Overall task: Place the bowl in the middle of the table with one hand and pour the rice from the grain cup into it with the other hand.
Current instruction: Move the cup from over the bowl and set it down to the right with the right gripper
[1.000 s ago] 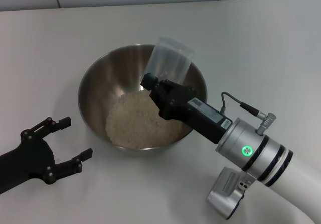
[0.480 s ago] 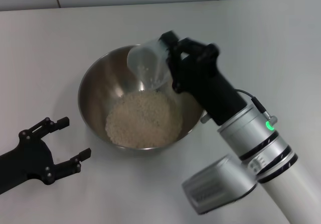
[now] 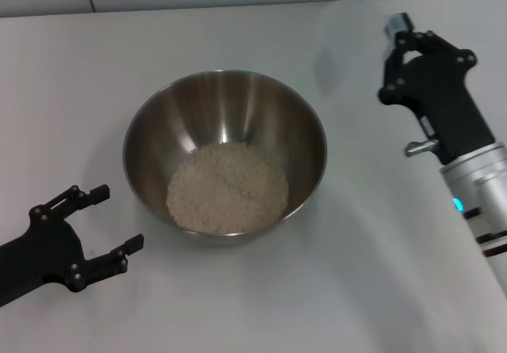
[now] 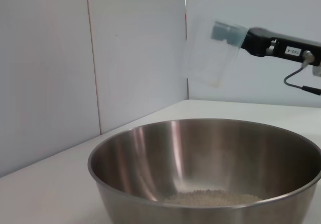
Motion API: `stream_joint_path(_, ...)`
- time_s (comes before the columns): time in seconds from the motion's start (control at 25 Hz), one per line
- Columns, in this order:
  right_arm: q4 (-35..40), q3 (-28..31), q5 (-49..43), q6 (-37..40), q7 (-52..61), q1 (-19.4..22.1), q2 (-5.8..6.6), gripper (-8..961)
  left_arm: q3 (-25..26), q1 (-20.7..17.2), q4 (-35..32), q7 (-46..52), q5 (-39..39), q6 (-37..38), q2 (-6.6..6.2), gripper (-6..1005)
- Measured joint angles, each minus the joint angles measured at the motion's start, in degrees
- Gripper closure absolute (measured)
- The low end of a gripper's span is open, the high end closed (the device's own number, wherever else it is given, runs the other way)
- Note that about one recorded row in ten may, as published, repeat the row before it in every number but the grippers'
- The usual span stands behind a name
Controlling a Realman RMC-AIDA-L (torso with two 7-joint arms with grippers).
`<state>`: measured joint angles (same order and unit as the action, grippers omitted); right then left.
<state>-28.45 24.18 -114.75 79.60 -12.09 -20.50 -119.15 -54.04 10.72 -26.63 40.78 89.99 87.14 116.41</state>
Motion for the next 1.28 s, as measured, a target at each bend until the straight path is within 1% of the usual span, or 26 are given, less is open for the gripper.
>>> stream_joint_path(0.12,5.5,0.9,-0.1,-0.4,6.6,-1.0,-0.19,827,0.0,0.0,0.0,0.0,0.0,0.0,-0.01,135)
stream_joint_path(0.24,7.8,1.0,0.0,-3.6,7.7,-2.0,-0.32,823,0.0,0.1,0.0,0.0,0.0,0.0,0.0,135)
stream_joint_path(0.52,9.2,3.1,0.1,-14.6,8.3,-4.4,-0.42,814,0.0,0.0,0.0,0.0,0.0,0.0,0.04,135)
stream_joint_path(0.72,9.8,3.8,0.1,-19.8,8.3,-5.8,-0.4,807,0.0,0.0,0.0,0.2,0.0,0.1,0.04,135)
stream_joint_path(0.84,10.2,3.4,-0.2,-21.8,8.3,-6.5,-0.39,803,0.0,0.0,0.0,0.2,0.0,0.0,0.04,135)
stream_joint_path(1.28,10.4,2.3,-2.1,-25.6,8.1,-7.5,-0.38,788,-0.3,0.3,0.0,0.5,0.0,-0.3,0.04,135)
